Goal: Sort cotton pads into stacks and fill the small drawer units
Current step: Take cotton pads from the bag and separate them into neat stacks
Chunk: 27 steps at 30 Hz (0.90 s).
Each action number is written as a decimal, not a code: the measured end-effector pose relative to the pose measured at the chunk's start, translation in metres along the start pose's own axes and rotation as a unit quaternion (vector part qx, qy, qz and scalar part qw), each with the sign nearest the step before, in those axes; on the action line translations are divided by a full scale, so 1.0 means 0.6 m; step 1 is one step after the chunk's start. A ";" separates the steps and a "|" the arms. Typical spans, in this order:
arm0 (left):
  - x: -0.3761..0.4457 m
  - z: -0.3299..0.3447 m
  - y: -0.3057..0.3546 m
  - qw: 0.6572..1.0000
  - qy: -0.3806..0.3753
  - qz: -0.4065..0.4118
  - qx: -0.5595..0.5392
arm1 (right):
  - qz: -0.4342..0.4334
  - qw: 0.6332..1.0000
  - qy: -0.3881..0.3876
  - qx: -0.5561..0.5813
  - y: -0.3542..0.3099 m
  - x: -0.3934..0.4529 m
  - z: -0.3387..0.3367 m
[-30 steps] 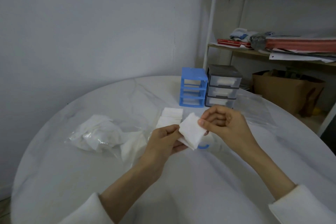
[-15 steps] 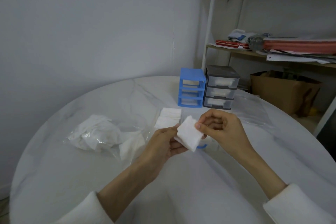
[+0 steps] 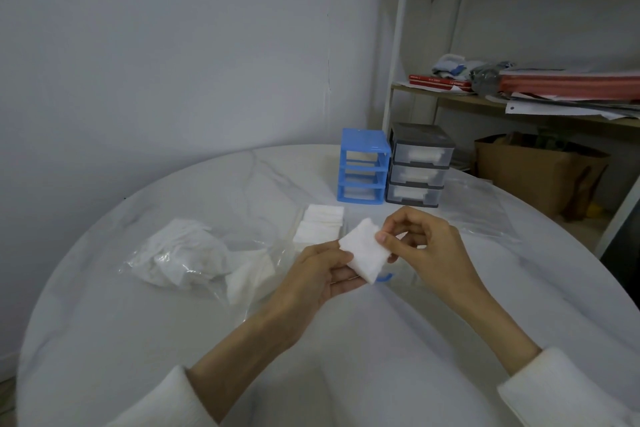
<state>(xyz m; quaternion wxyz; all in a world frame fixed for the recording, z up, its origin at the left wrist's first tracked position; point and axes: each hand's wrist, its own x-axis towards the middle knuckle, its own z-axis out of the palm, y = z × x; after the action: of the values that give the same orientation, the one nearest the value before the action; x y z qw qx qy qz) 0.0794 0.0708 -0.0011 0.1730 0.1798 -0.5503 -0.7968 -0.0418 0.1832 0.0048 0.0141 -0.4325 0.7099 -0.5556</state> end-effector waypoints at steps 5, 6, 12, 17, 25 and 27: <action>-0.001 0.002 -0.001 1.000 0.000 0.000 -0.021 | 0.004 1.000 0.002 -0.024 0.005 0.003 -0.001; -0.001 0.003 -0.001 1.000 0.001 -0.001 -0.026 | 0.006 1.000 0.004 -0.021 0.006 0.004 -0.001; -0.004 0.007 0.000 1.000 -0.011 -0.001 -0.007 | -0.012 1.000 -0.008 -0.008 0.005 0.001 -0.003; -0.005 0.009 -0.005 0.999 -0.002 0.004 0.037 | -0.039 0.998 -0.011 -0.044 0.005 0.000 -0.001; 0.000 0.006 -0.006 0.999 0.017 0.014 0.032 | -0.062 0.998 0.016 -0.021 0.004 0.003 -0.005; 0.002 0.004 -0.007 1.000 0.015 0.007 0.023 | -0.068 0.997 0.016 -0.018 0.004 0.003 -0.007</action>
<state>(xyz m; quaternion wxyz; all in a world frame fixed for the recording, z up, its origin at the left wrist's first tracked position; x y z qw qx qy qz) 0.0768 0.0736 -0.0043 0.1830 0.1914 -0.5668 -0.7802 -0.0465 0.1853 0.0055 -0.0434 -0.4710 0.6887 -0.5495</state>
